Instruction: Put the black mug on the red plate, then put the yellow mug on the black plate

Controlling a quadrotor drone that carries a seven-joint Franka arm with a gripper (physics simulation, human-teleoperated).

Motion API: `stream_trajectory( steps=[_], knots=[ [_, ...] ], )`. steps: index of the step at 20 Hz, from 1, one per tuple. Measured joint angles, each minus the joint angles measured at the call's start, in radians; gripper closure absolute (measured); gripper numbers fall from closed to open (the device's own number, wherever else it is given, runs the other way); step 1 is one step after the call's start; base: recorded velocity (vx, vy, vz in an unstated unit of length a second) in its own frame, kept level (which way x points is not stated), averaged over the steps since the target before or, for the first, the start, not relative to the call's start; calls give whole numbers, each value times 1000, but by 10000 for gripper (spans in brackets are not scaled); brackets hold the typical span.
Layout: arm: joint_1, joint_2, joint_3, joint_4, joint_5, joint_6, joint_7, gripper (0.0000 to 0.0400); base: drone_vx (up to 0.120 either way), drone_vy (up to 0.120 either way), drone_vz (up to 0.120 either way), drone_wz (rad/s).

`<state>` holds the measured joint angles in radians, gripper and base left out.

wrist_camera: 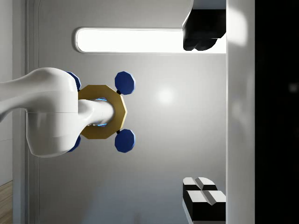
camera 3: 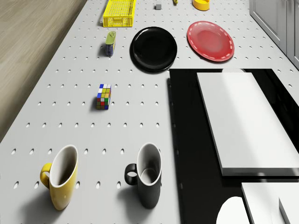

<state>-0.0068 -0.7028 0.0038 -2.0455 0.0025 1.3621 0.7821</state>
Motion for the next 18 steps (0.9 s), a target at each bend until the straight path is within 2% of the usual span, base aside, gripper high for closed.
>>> stream_trajectory(
  steps=[13, 15, 18],
  knots=[
    [-2, -4, 1, 1, 0, 6, -1, 0, 120, 0, 0, 0],
    [-2, -5, 2, 0, -1, 7, -1, 0, 40, -80, 0, 0],
    [-2, -6, 2, -2, -1, 9, -1, 0, 0, 0, 0, 0]
  ],
)
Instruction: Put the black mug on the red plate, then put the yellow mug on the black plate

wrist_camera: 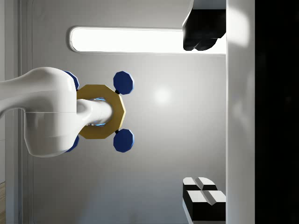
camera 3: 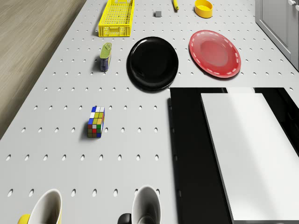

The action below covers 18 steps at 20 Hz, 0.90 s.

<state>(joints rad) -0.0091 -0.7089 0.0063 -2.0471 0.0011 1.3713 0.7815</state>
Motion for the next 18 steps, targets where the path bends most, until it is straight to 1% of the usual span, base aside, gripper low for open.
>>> stream_trajectory(
  steps=[10, 18],
  knots=[
    [-3, -5, 7, -5, -9, 8, 1, 0, 0, 0, -4, 0],
    [-10, -10, 32, -10, -44, 14, 5, 0, 0, 0, -120, 0]
  ],
)
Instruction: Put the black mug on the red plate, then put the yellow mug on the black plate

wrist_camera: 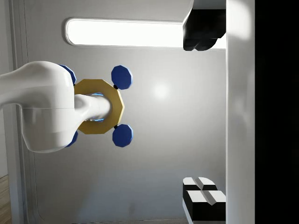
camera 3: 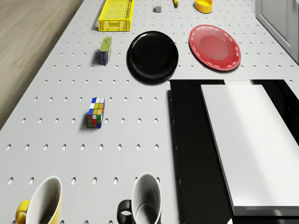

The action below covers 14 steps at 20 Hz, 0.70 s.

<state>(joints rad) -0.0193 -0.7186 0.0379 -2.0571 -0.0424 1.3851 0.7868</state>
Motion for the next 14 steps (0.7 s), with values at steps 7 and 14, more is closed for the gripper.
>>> stream_trajectory(
  steps=[7, 14],
  knots=[
    [-23, -6, 74, -11, -104, 7, 14, 0, 86, 0, 0, 0],
    [-95, -26, 296, -89, -423, 22, 61, 0, 120, 0, -51, 0]
  ],
)
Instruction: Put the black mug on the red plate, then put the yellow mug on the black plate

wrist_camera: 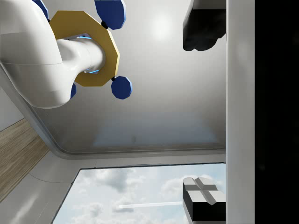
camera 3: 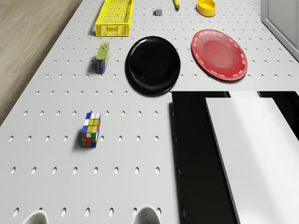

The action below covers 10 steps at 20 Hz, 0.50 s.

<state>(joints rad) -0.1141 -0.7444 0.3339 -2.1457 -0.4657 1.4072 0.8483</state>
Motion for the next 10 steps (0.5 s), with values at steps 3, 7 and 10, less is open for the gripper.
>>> stream_trajectory(
  steps=[3, 7, 10],
  knots=[
    [-63, -25, 169, -109, -260, 13, 50, 0, 120, 0, -120, 0],
    [-194, -79, 424, -353, -703, 17, 175, 0, 10, 0, -120, 0],
    [-337, -122, 586, -534, -1022, -20, 307, 0, 0, 0, -120, 0]
  ],
)
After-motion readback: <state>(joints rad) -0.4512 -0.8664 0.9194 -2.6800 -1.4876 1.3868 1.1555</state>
